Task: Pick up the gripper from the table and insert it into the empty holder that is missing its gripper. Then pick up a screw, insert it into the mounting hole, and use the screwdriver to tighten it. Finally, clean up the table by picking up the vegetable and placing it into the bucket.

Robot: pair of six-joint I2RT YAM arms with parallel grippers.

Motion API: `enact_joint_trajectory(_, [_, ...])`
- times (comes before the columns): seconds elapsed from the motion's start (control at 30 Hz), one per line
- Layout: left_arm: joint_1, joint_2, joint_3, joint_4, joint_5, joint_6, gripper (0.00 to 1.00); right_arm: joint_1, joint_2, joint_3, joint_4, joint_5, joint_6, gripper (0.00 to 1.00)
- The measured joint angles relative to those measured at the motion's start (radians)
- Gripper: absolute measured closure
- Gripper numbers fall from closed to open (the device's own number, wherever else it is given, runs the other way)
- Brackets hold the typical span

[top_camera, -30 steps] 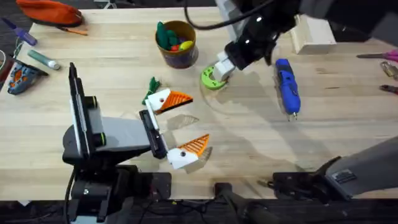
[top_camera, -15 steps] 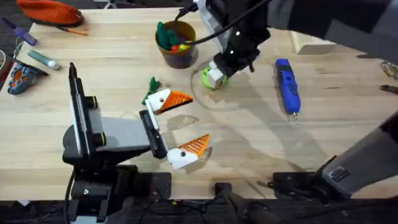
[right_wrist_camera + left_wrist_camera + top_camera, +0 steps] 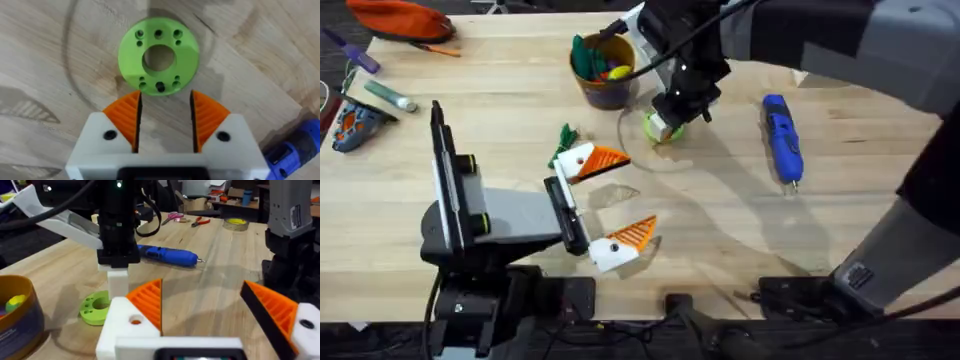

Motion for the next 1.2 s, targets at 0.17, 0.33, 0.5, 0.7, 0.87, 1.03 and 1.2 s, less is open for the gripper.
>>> enact_joint_trajectory(0.17, [0.000,0.000,0.000,0.000,0.000,0.000,0.015,0.000,0.022,0.000,0.011,0.000,0.004,0.525])
enact_joint_trajectory(0.33, [0.000,0.000,0.000,0.000,0.000,0.000,0.016,0.000,0.037,0.003,0.013,-0.004,0.015,0.594])
enact_joint_trajectory(0.5, [0.000,0.000,0.000,0.000,0.000,0.000,0.015,-0.002,0.037,0.003,0.013,-0.033,0.019,0.628])
enact_joint_trajectory(0.7, [0.000,0.000,0.000,0.000,0.000,0.000,0.016,-0.010,0.037,0.003,0.015,-0.056,0.020,0.676])
enact_joint_trajectory(0.87, [0.000,0.000,0.000,0.000,0.000,0.000,0.015,-0.019,0.037,0.003,0.019,-0.062,0.020,0.731])
enact_joint_trajectory(1.03, [0.000,0.000,0.000,0.000,0.000,0.000,0.015,-0.023,0.037,0.003,0.023,-0.062,0.020,0.782])
enact_joint_trajectory(1.2, [0.000,0.000,0.000,0.000,0.000,0.000,0.015,-0.023,0.037,0.003,0.023,-0.061,0.020,0.859])
